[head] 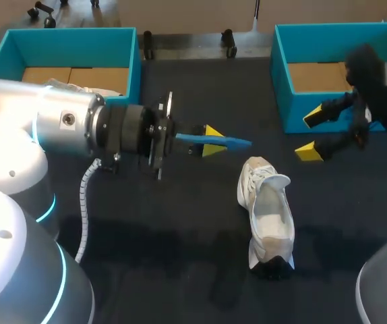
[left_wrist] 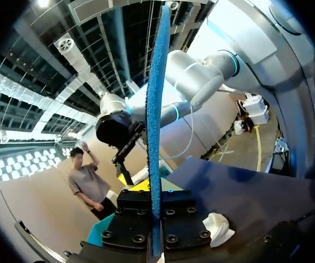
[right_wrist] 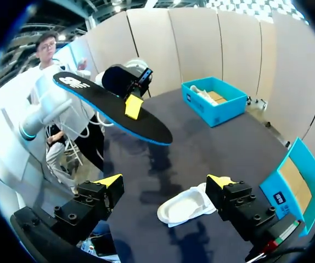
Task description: Take the shoe out of the shoebox, open the shoe tongue, remove and reinsert the insole, then place the shoe into the shoebox
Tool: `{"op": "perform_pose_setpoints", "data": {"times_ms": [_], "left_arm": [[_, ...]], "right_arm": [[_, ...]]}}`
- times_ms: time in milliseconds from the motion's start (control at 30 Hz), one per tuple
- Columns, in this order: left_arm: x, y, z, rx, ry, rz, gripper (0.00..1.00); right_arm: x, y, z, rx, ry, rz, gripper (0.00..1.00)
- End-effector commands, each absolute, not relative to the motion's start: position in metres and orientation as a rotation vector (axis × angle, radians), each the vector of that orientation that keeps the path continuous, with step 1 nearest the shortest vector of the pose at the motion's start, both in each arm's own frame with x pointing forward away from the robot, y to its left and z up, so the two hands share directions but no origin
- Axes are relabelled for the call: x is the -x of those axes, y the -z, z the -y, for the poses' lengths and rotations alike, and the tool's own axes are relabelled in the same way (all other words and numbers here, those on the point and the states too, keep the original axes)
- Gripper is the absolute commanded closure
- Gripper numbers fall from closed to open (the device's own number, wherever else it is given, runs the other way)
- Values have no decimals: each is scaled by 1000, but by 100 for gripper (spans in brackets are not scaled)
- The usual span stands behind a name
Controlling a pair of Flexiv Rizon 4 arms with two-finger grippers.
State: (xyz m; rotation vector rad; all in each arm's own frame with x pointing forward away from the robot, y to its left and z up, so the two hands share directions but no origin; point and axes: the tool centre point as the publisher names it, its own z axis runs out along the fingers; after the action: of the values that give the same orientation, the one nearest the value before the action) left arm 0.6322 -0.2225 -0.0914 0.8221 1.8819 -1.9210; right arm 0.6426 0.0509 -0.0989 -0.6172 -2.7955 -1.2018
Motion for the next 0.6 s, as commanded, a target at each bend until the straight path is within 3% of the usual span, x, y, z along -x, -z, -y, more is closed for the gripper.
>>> {"op": "perform_pose_setpoints", "data": {"times_ms": [33, 600], "left_arm": [[-632, 99, 227, -803, 1946, -1878, 100], [-626, 113, 236, -709, 2010, -1880, 100]], "right_arm": [[-648, 99, -53, 612, 1188, 2791, 0], [-639, 154, -15, 503, 1021, 3096, 0]]}}
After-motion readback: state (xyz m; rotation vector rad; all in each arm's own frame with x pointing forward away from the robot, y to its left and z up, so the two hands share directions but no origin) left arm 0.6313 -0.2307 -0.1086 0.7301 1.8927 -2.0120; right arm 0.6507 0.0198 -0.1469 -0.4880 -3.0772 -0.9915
